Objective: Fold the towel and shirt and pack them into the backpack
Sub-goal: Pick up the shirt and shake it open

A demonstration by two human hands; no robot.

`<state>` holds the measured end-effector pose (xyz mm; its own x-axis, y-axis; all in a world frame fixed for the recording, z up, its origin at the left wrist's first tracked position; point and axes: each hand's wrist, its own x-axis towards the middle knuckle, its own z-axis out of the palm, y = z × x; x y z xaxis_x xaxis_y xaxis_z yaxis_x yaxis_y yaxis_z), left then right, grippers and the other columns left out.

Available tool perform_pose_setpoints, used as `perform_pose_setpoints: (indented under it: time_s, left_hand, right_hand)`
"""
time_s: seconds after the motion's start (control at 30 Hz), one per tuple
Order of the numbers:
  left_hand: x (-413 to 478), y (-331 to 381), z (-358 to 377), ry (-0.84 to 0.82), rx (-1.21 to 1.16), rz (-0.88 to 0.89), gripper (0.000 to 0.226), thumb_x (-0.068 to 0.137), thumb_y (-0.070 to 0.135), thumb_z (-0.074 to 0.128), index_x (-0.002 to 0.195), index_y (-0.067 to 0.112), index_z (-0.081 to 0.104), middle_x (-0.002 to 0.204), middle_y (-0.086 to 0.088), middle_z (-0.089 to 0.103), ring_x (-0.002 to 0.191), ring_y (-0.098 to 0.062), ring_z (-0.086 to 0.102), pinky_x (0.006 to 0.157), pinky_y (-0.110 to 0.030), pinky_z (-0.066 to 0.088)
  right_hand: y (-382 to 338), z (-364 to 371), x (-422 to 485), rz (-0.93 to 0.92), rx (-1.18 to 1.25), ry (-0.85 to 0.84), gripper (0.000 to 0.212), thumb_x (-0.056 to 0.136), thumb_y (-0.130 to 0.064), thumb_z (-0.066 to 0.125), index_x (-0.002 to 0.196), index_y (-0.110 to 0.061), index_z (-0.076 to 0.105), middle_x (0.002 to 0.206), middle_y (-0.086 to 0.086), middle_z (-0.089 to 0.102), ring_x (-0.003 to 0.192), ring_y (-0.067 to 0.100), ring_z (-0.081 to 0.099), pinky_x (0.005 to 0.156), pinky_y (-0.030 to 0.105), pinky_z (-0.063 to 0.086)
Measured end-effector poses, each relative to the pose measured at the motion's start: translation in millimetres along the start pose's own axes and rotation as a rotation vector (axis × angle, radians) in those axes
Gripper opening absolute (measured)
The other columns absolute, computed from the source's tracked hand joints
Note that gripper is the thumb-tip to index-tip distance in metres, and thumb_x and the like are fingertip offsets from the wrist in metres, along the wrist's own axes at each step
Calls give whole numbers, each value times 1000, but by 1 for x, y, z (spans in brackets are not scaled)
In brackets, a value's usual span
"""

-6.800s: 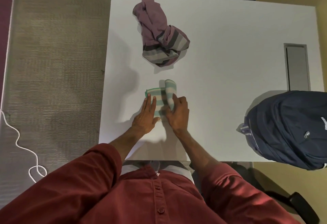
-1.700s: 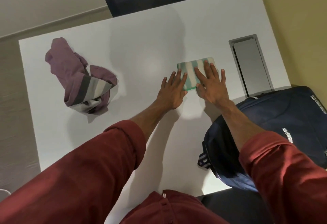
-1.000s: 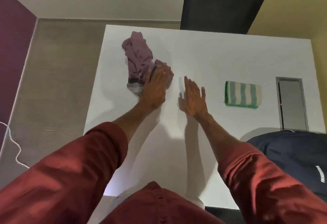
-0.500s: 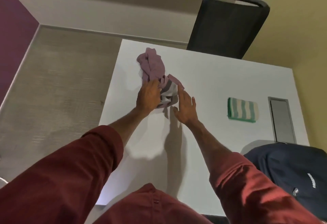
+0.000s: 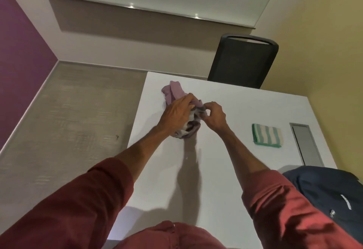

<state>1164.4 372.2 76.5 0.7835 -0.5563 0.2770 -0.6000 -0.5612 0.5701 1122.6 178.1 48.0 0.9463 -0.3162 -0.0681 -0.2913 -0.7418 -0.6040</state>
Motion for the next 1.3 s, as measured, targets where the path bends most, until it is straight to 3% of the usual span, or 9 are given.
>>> perform_pose_setpoints:
  time_s: [0.17, 0.4, 0.6, 0.83, 0.97, 1.1, 1.17, 1.23, 1.3]
  left_hand:
    - [11, 9, -35, 67, -180, -45, 29, 105, 48, 44, 121, 31, 62, 120, 7, 70, 114, -12, 66, 101, -41, 57]
    - [14, 52, -80, 213, -143, -18, 14, 106, 27, 58, 113, 36, 66, 111, 4, 63, 108, -15, 57, 87, -31, 52]
    - [28, 88, -101, 339, -139, -23, 13, 105, 27, 62, 114, 33, 70, 110, 0, 60, 110, -20, 56, 89, -33, 49]
    - [57, 110, -120, 502, -138, -40, 11, 102, 33, 63, 110, 37, 68, 108, 0, 67, 107, -21, 59, 89, -41, 54]
    - [55, 113, -120, 571, -95, -110, 12, 102, 31, 62, 110, 35, 70, 107, 0, 68, 107, -23, 59, 88, -39, 52]
    - [56, 104, -110, 318, -78, -354, 22, 102, 30, 65, 122, 23, 69, 125, -11, 70, 125, -35, 60, 103, -44, 51]
    - [53, 106, -108, 67, -87, -419, 56, 93, 42, 73, 142, 20, 56, 146, -11, 61, 138, -37, 53, 113, -51, 47]
    - [46, 116, -104, -125, -126, -240, 90, 85, 51, 81, 160, 30, 35, 166, -8, 41, 152, -33, 38, 122, -56, 38]
    - [41, 137, -102, -286, -185, 4, 97, 88, 45, 85, 165, 39, 27, 172, 0, 32, 157, -24, 30, 124, -50, 33]
  right_hand:
    - [-18, -32, -24, -47, 198, 161, 17, 106, -33, 53, 99, -20, 61, 92, -2, 67, 81, 12, 62, 71, 30, 47]
    - [-35, -85, -44, -107, 281, 264, 16, 100, -49, 68, 103, -32, 66, 97, -9, 74, 86, 17, 72, 77, 45, 65]
    - [-48, -133, -51, -130, 430, 198, 17, 95, -41, 79, 101, -25, 80, 87, -4, 78, 84, 15, 75, 75, 38, 64]
    - [-27, -176, -57, -46, 242, -159, 16, 88, -22, 88, 99, -13, 81, 96, 3, 76, 93, 22, 72, 78, 32, 58]
    - [-15, -182, -72, -99, 315, -11, 11, 102, -27, 73, 101, -17, 77, 96, 5, 76, 94, 22, 71, 81, 35, 56]
    - [-27, -195, -74, -210, 317, 78, 12, 104, -26, 69, 98, -20, 78, 94, -3, 78, 95, 15, 73, 84, 31, 59]
    - [-37, -202, -75, -235, 304, 72, 15, 102, -28, 72, 95, -17, 79, 90, -2, 78, 92, 17, 75, 86, 36, 63]
    - [-47, -206, -77, -254, 294, 60, 18, 101, -29, 74, 90, -15, 79, 86, -1, 78, 88, 16, 75, 82, 33, 64]
    - [-58, -208, -78, -285, 279, 53, 17, 101, -27, 75, 92, -13, 81, 86, -3, 79, 87, 13, 76, 78, 28, 61]
